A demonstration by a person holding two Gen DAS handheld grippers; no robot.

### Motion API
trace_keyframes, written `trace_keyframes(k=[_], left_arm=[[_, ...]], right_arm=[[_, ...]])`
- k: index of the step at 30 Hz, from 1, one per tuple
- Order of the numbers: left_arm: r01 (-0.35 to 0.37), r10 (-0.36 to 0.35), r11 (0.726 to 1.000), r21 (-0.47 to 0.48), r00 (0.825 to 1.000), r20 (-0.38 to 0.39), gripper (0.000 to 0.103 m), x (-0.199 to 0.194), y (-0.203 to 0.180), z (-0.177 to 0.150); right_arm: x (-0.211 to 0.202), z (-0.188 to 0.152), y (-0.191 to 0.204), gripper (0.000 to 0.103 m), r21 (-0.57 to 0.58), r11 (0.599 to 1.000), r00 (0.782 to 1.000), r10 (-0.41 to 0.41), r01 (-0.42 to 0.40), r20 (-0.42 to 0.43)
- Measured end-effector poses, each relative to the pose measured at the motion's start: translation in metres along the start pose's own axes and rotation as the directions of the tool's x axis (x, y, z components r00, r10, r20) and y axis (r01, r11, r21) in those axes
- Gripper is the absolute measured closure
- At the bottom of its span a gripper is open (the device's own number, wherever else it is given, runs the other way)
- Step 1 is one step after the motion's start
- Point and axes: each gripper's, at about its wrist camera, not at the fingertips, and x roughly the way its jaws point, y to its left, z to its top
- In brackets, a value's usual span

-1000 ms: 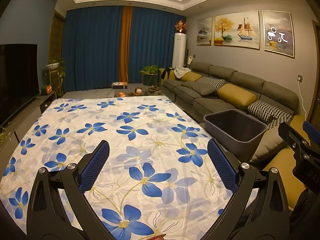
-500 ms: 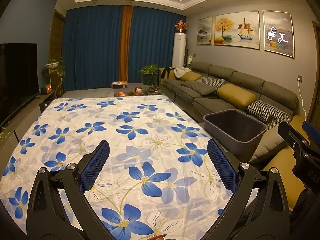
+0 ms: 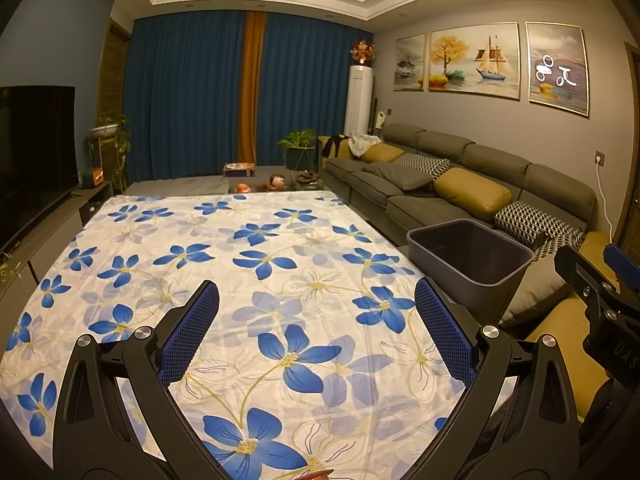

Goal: Collect trash

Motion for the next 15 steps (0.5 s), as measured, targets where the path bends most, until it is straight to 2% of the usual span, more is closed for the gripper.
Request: trace_keyframes(k=[15], left_arm=[[0.001, -0.001, 1.000, 0.000, 1.000, 0.003, 0.006, -0.0004, -0.0005, 0.0007]], right_arm=[[-0.0002, -0.0002, 0.0004, 0.005, 0.001, 1.000, 1.000, 0.002, -0.002, -0.001]])
